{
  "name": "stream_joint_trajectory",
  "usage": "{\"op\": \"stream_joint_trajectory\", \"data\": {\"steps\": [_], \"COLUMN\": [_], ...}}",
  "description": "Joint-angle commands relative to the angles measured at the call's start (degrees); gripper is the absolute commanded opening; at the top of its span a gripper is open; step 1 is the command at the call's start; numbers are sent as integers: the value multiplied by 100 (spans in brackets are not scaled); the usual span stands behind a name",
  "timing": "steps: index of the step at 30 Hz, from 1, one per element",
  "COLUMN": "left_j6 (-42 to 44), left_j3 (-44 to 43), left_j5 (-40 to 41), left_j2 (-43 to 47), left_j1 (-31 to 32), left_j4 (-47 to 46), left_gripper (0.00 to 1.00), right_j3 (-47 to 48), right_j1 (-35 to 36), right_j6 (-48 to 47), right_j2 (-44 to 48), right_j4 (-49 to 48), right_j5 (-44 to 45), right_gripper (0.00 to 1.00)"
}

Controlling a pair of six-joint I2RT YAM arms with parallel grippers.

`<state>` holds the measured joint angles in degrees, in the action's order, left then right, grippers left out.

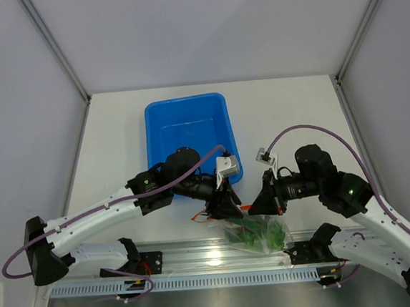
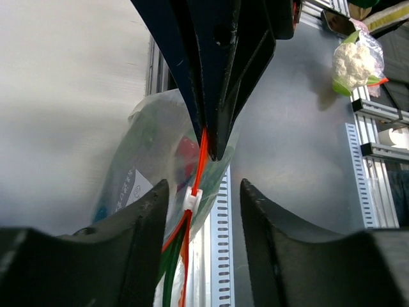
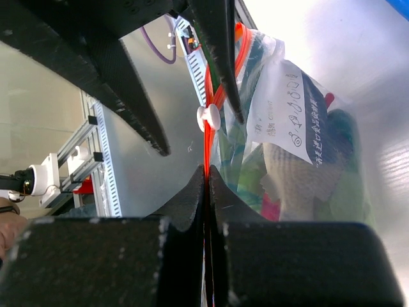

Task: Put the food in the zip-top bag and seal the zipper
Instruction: Zip the zipper food storage bag at the center of the board.

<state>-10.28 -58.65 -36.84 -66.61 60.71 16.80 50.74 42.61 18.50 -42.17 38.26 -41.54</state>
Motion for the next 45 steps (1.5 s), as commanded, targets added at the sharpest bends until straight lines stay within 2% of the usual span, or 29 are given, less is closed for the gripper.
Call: {"op": "stream_joint_trajectory", "data": {"steps": [1,3,8,11,12,15,19,23,28,34,40,44,45], "left_j6": [150,158,167,176,185,228,220,132,62,-26,-149,-167,-150], "left_j3": [-190,-252,-278,-296,-305,-305,-252,-269,-59,240,601,654,566], "left_j5": [-148,-139,-174,-174,-122,97,466,590,687,819,766,670,539], "left_j2": [-36,-71,-203,-203,-195,-116,139,394,684,912,1009,747,694], "left_j1": [46,46,46,46,46,46,46,46,46,46,46,46,46], "left_j4": [-273,-230,-168,-124,-98,60,236,385,508,658,492,412,403], "left_gripper": [49,42,33,24,14,1,0,1,1,1,1,1,1], "right_j3": [190,217,278,305,314,322,384,428,262,6,-187,-390,-337], "right_j1": [89,125,160,169,169,169,169,169,151,11,-156,-139,-78], "right_j6": [75,75,145,171,189,224,285,426,689,927,971,752,612], "right_j2": [42,60,121,200,218,297,376,482,579,622,675,729,676], "right_j4": [-187,-152,-178,-179,-170,-109,67,261,384,498,333,-398,-390], "right_j5": [111,181,225,330,365,672,1401,2472,3378,3705,3391,1618,1527], "right_gripper": [0,0,0,0,0,0,0,0,0,0,0,0,0]}}
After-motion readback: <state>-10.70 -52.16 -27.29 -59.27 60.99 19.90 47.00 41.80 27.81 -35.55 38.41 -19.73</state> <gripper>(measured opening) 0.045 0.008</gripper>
